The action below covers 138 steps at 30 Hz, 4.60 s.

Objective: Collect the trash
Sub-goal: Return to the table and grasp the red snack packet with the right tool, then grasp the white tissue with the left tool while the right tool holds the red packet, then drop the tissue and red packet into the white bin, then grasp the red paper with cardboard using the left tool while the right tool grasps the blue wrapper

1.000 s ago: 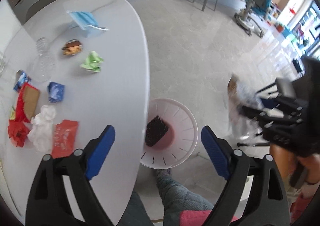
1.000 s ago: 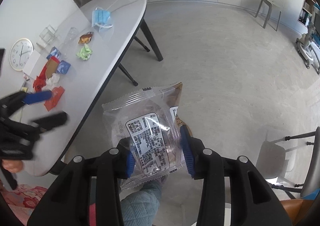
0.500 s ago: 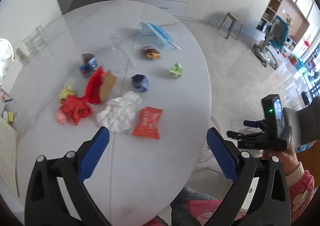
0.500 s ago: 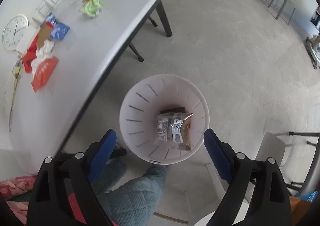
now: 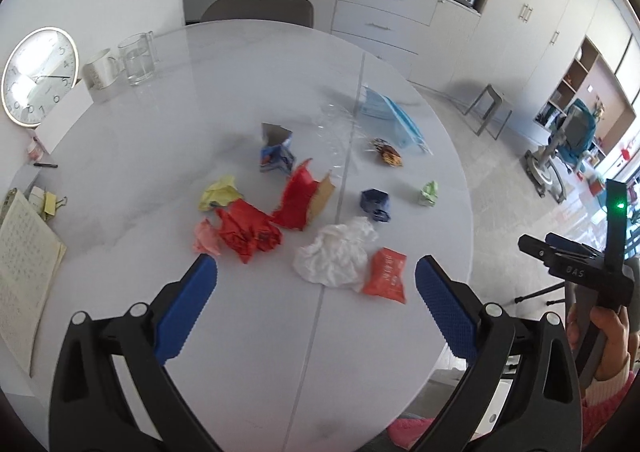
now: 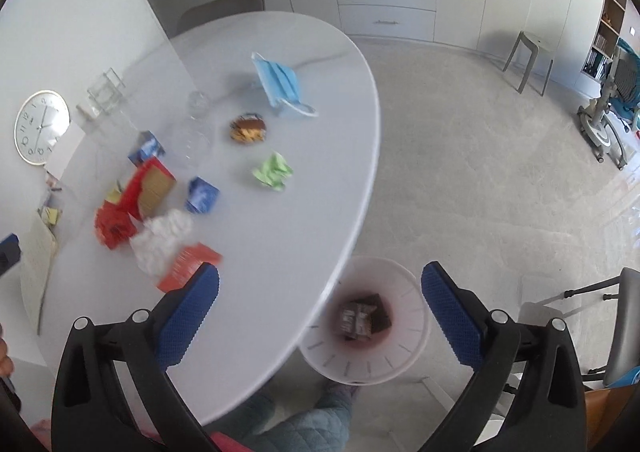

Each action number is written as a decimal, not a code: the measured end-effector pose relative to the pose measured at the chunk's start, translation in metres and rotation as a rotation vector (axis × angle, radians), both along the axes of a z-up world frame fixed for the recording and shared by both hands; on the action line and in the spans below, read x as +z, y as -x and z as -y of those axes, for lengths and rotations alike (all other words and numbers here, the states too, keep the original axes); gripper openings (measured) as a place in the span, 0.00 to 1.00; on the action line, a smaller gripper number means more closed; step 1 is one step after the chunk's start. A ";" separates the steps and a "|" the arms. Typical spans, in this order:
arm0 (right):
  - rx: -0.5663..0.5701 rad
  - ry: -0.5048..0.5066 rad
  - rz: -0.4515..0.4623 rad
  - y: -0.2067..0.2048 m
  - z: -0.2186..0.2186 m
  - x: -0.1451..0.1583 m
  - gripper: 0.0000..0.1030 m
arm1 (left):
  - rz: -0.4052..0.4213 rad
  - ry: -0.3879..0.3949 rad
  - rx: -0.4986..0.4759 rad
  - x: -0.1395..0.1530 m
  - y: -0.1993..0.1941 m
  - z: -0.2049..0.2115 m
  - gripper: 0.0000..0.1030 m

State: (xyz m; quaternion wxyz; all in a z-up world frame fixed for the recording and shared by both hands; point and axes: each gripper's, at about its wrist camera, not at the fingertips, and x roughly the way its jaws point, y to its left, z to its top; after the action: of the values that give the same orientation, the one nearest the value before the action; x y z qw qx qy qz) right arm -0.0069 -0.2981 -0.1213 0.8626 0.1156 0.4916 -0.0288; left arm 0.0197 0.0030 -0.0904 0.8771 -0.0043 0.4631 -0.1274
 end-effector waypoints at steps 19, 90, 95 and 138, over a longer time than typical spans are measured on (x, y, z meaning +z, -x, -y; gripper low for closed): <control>0.106 -0.022 -0.076 -0.042 -0.097 -0.043 0.98 | -0.086 0.007 0.065 -0.071 -0.047 -0.067 0.92; -0.204 -0.065 -0.085 0.089 0.124 -0.056 0.34 | -0.280 -0.012 -0.590 -0.118 0.036 0.280 0.10; -0.201 -0.049 -0.093 0.098 0.138 -0.058 0.34 | -0.348 -0.063 -0.580 -0.150 0.038 0.308 0.13; 0.045 0.004 0.029 0.022 0.016 -0.015 0.98 | -0.104 -0.015 0.067 -0.046 -0.013 0.026 0.92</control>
State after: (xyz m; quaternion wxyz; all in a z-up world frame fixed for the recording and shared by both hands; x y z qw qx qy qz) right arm -0.0290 -0.3136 -0.1366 0.8702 0.1034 0.4816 -0.0086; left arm 0.0323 -0.0227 -0.1360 0.8558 -0.0197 0.5084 -0.0940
